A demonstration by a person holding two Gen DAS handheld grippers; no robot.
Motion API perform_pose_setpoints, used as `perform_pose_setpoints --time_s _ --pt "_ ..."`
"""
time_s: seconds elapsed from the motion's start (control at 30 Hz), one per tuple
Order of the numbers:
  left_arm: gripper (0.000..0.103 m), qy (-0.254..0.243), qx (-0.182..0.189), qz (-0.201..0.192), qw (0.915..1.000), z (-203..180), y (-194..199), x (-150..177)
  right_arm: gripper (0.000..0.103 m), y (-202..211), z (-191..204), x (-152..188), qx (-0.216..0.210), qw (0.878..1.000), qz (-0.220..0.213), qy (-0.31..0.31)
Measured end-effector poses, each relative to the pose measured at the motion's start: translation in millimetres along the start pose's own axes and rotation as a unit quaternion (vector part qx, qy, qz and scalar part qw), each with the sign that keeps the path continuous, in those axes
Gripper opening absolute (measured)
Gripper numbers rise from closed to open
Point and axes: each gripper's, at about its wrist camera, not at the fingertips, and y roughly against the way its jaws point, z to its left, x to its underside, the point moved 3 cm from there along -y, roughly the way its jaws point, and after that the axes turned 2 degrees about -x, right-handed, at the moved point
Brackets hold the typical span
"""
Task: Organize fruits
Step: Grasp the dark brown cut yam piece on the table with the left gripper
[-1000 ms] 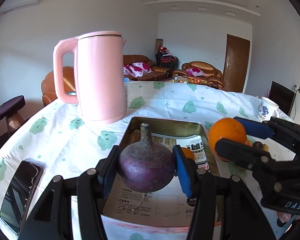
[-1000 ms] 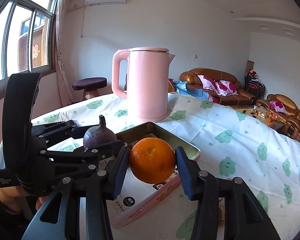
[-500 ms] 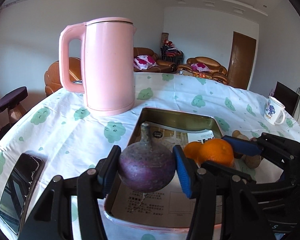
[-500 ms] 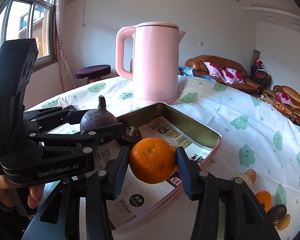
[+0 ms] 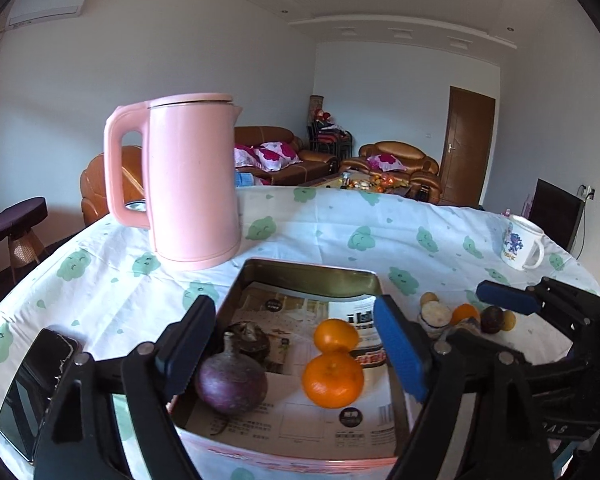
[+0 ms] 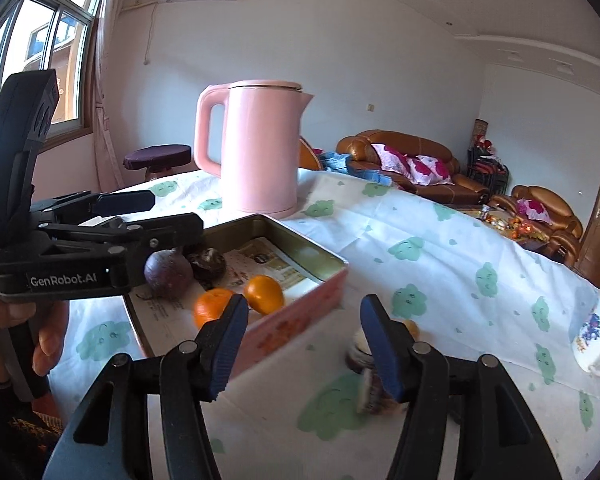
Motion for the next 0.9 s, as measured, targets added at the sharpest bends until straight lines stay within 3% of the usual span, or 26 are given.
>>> perform_pose_setpoints --time_s 0.17,0.37,0.6,0.73,0.9 --pt "0.084 -0.030 0.029 0.009 0.9991 -40 -7 1 0.061 33 -50 16 0.070 0.997 -0.008 -0.026" --pt "0.084 -0.060 0.062 0.032 0.9957 -88 -21 8 0.062 48 -90 34 0.107 0.992 -0.002 -0.068" --pt "0.083 -0.083 0.100 0.090 0.9875 -132 -46 22 0.062 54 -123 53 0.151 0.983 0.007 -0.109" --pt "0.082 -0.092 0.111 0.117 0.9825 -152 -58 29 0.062 59 -135 58 0.152 0.979 0.005 -0.135" --pt "0.062 -0.092 0.124 0.165 0.9743 -166 -77 38 0.071 61 -143 62 0.145 0.977 0.001 -0.154"
